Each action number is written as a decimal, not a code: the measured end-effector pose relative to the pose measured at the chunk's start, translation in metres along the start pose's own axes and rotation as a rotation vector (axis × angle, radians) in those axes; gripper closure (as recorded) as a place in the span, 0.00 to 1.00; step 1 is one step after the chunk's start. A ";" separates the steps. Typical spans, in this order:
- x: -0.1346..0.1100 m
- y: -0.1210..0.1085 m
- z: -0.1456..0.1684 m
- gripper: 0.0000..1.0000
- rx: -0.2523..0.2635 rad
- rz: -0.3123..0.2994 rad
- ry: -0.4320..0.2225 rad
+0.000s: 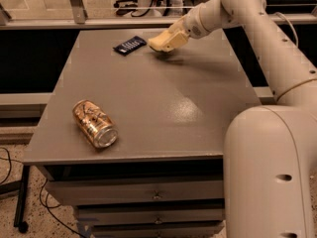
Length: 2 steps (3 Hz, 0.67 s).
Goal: Move sponge near rxbar blueberry
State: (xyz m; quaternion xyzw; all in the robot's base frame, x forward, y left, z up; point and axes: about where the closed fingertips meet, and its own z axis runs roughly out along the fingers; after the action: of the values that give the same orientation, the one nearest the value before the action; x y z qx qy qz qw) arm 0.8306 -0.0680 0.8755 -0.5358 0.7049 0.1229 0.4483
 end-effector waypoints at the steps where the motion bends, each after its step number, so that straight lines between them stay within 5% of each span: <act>1: -0.010 0.008 0.016 1.00 -0.024 -0.004 -0.007; 2: -0.013 0.014 0.025 0.83 -0.039 -0.002 0.002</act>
Offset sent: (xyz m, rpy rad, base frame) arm 0.0006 0.0353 -0.0059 -0.0116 0.0327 0.0281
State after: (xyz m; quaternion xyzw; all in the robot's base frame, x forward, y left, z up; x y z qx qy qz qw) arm 0.8316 -0.0377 0.8670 -0.5451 0.7025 0.1354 0.4371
